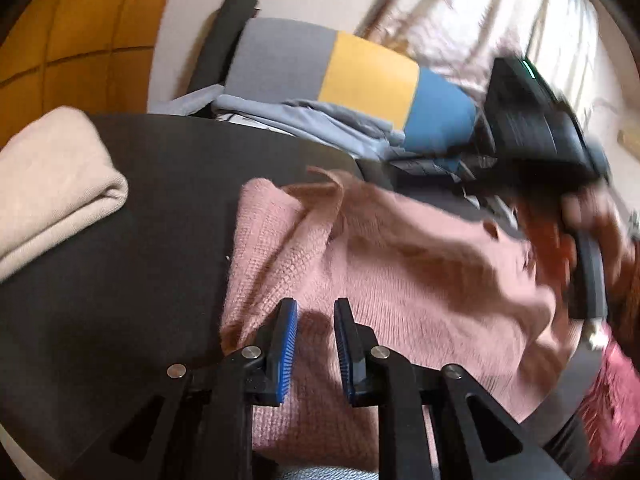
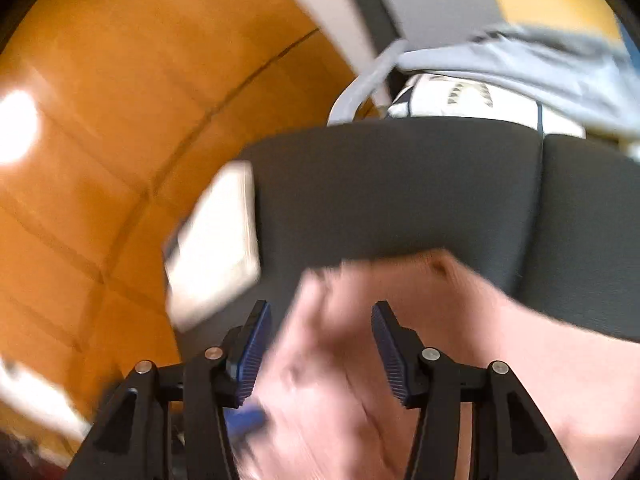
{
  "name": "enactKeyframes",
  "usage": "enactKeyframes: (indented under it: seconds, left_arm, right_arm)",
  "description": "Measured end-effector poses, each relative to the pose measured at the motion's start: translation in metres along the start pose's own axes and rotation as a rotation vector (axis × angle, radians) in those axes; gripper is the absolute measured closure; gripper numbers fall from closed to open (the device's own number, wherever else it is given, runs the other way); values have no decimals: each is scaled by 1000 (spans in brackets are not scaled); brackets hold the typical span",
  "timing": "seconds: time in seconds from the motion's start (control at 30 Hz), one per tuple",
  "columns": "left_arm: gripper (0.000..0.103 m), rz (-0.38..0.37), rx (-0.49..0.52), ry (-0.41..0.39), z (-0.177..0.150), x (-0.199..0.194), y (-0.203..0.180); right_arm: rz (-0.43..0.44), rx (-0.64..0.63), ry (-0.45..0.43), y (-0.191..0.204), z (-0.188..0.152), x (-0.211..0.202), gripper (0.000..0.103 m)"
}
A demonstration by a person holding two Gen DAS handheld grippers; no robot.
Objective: Fold clothes
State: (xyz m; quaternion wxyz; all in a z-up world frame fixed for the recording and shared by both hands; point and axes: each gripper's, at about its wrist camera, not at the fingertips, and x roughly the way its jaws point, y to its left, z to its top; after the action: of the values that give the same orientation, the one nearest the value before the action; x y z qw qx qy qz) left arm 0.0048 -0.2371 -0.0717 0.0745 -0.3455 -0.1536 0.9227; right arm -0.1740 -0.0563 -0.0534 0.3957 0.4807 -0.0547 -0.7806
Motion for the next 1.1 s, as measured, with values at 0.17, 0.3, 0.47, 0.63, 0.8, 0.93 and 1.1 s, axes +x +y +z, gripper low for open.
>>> enactKeyframes:
  seconds: [0.17, 0.3, 0.47, 0.63, 0.8, 0.93, 1.1]
  left_arm:
    - [85, -11, -68, -6, 3, -5, 7]
    - [85, 6, -35, -17, 0, -10, 8]
    - [84, 11, -18, -3, -9, -8, 8]
    - [84, 27, -15, 5, -8, -8, 5]
    - [84, 67, 28, 10, 8, -13, -8]
    - [84, 78, 72, 7, 22, -16, -16]
    - [83, 68, 224, 20, 38, -2, -46]
  right_arm:
    - [-85, -168, 138, 10, -30, 33, 63]
    - [-128, -248, 179, 20, -27, 54, 97]
    - [-133, -301, 150, 46, 1, 62, 101]
    - [-227, -393, 132, 72, 10, 85, 101]
    - [-264, -402, 151, 60, -1, 106, 100]
    - [-246, -324, 56, 57, -1, 62, 75]
    - [-298, -183, -153, 35, -39, -45, 55]
